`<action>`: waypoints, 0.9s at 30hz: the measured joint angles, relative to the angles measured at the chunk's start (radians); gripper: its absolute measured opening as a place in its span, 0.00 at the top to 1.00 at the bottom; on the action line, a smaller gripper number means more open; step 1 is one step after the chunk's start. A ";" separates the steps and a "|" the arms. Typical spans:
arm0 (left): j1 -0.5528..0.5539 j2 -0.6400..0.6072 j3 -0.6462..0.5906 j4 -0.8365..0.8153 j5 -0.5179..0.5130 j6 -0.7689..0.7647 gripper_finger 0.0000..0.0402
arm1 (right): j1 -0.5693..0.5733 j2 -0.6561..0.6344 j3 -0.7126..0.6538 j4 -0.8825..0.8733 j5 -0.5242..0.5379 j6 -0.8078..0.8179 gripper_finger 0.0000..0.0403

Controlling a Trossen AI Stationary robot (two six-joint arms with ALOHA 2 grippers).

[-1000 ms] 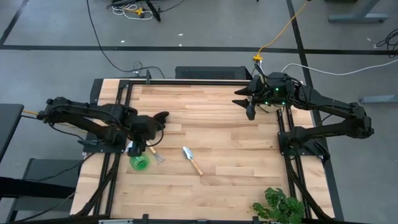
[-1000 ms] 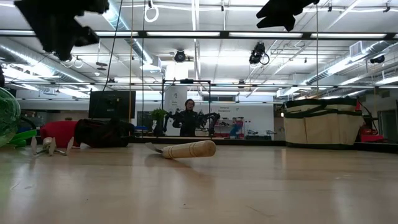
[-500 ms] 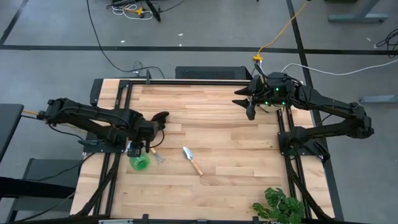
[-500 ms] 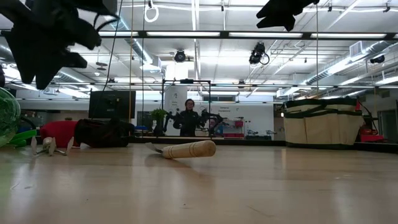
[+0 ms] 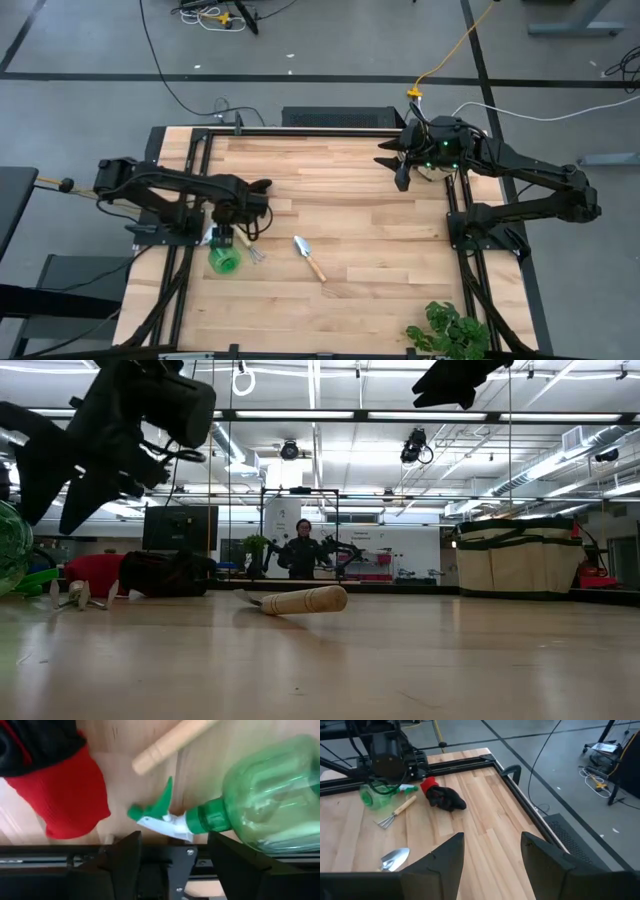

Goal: Pick & Place Garden tools in Gardening bag
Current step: Put the green spray bottle into the gardening bag

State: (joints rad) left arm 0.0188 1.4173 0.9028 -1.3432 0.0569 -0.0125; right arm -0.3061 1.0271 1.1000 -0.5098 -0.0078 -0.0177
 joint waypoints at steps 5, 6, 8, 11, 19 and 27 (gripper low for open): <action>0.018 0.047 0.000 0.005 -0.006 0.071 0.37 | 0.000 0.000 0.000 0.000 0.000 -0.017 0.51; 0.020 0.056 0.000 0.005 -0.009 0.079 0.37 | 0.000 0.000 0.000 0.000 0.000 -0.019 0.51; 0.028 0.072 0.000 0.008 -0.014 0.092 0.37 | 0.000 0.000 0.000 0.000 0.000 -0.021 0.51; 0.031 0.090 0.000 0.014 -0.020 0.115 0.37 | 0.000 0.000 0.000 0.000 0.000 -0.021 0.51; 0.031 0.124 0.000 0.068 -0.013 0.157 0.37 | 0.000 0.000 0.000 0.000 0.000 -0.028 0.51; 0.029 0.129 -0.032 0.127 0.011 0.155 0.37 | 0.000 0.000 0.000 0.000 0.000 -0.028 0.51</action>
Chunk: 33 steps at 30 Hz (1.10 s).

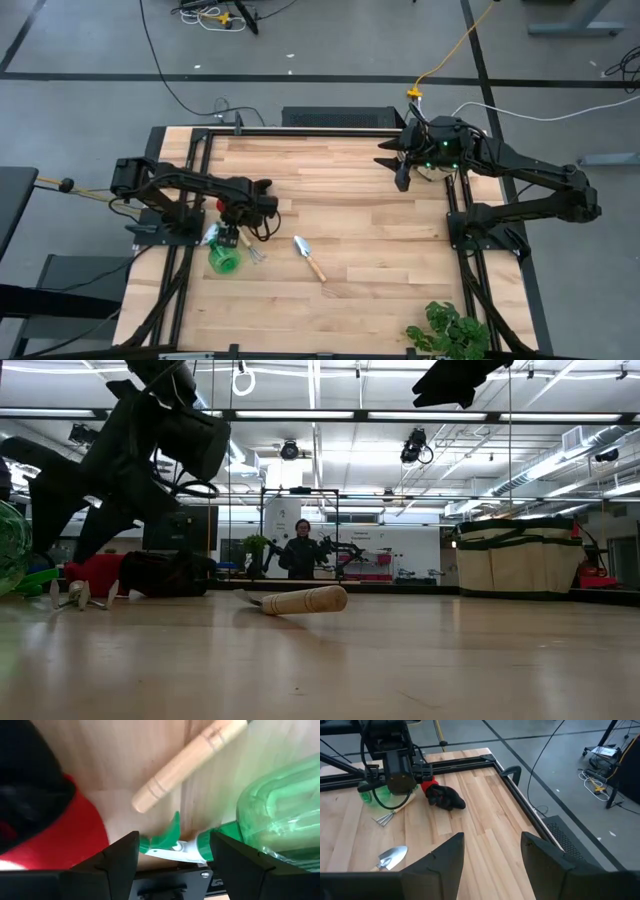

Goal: Pick & Place Garden tools in Gardening bag
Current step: Put the green spray bottle into the gardening bag

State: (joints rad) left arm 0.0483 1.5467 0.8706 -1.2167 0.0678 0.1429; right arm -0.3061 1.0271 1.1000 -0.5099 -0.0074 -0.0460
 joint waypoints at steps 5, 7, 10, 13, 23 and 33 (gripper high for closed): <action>-0.002 0.000 -0.044 0.013 0.007 -0.001 0.37 | 0.000 0.000 0.000 0.000 0.000 0.000 0.51; -0.002 0.000 -0.058 0.015 0.012 -0.001 0.37 | 0.000 0.000 0.000 0.000 0.000 0.000 0.51; -0.002 0.000 -0.079 0.040 0.022 0.000 0.37 | 0.000 0.000 0.000 0.000 0.000 0.000 0.51; -0.002 0.000 -0.095 0.059 0.023 0.000 0.37 | 0.000 0.000 0.000 0.000 0.000 0.000 0.51; -0.002 0.000 -0.110 0.104 0.002 0.000 0.37 | 0.000 0.000 0.000 0.000 0.000 0.000 0.51; -0.002 0.000 -0.110 0.094 0.005 -0.002 0.45 | 0.000 0.000 0.000 0.000 0.000 0.000 0.51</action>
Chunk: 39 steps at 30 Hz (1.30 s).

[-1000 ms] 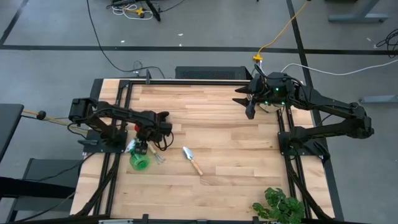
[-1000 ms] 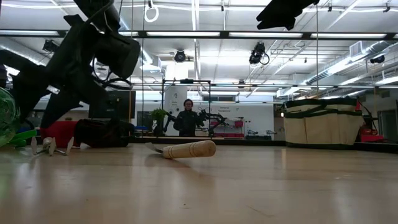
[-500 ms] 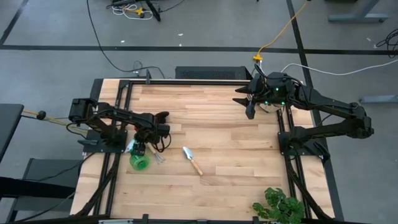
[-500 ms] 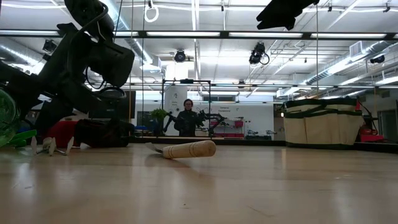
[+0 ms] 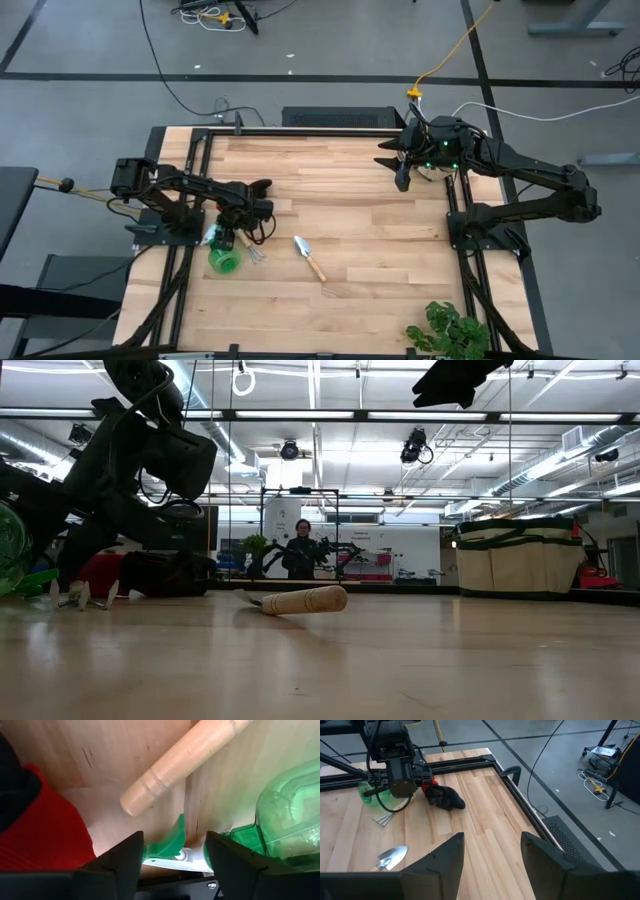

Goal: Pick & Place Garden tools in Gardening bag
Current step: Put the green spray bottle into the gardening bag

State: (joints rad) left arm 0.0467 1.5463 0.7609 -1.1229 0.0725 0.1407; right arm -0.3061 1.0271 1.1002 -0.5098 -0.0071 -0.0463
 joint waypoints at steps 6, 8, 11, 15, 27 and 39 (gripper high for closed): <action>0.000 0.000 0.000 0.000 0.014 -0.012 0.58 | 0.000 0.000 0.000 0.000 0.000 0.000 0.51; 0.000 0.000 0.000 0.001 0.014 -0.022 0.61 | 0.000 0.000 0.000 0.000 0.000 0.000 0.51; 0.000 0.000 0.000 0.001 0.014 -0.025 0.66 | 0.000 0.000 0.000 0.000 0.000 0.000 0.51; 0.000 0.000 0.000 0.001 0.015 -0.024 0.72 | 0.000 0.000 0.000 0.000 0.000 0.000 0.51; 0.000 0.000 0.000 0.002 0.015 -0.024 0.88 | 0.000 0.000 0.000 0.000 0.000 0.000 0.51; 0.001 0.000 0.000 0.014 0.034 -0.025 0.91 | 0.000 0.000 0.000 0.000 0.000 0.000 0.51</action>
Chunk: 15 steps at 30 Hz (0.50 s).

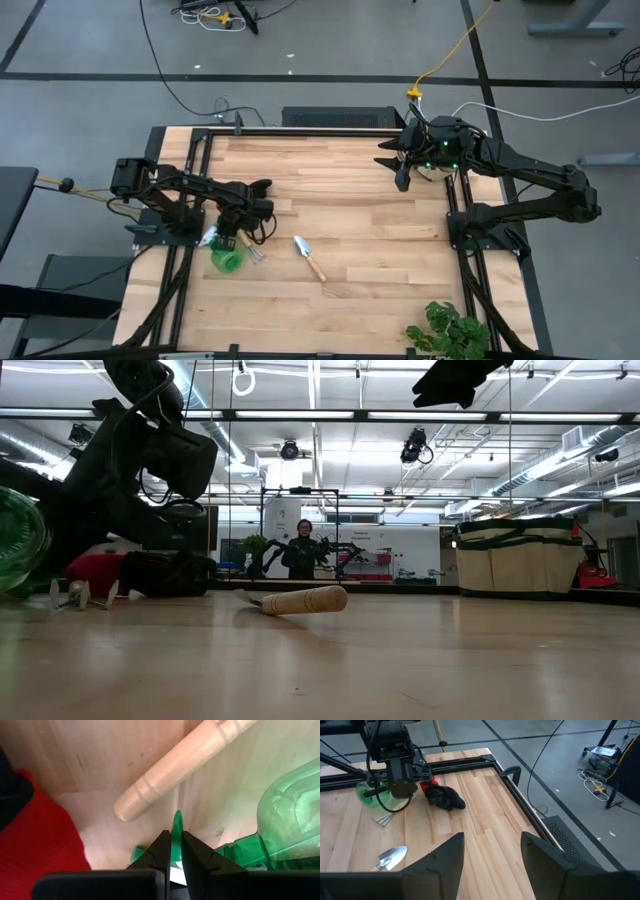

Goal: Pick & Place Garden tools in Gardening bag
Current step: Put the green spray bottle into the gardening bag

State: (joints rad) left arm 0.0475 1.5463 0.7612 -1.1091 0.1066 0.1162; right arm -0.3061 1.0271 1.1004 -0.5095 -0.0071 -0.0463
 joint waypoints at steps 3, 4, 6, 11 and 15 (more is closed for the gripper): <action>0.000 0.000 0.000 -0.001 0.020 -0.001 0.92 | 0.000 0.000 0.000 0.000 0.000 0.000 0.51; 0.000 0.000 0.000 -0.002 0.023 -0.001 0.92 | 0.000 0.000 0.000 0.000 0.000 0.000 0.51; 0.000 -0.002 0.000 -0.010 0.024 -0.001 0.91 | 0.000 0.000 0.000 0.000 0.000 0.000 0.51; 0.000 -0.004 0.023 -0.051 0.026 -0.001 0.91 | 0.000 0.000 0.000 0.000 0.000 0.000 0.51; 0.000 -0.004 0.072 -0.061 0.021 -0.001 0.92 | 0.000 0.000 0.000 0.001 0.000 0.000 0.51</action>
State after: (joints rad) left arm 0.0475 1.5425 0.8332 -1.1704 0.1274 0.1155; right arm -0.3058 1.0271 1.1000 -0.5087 -0.0072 -0.0466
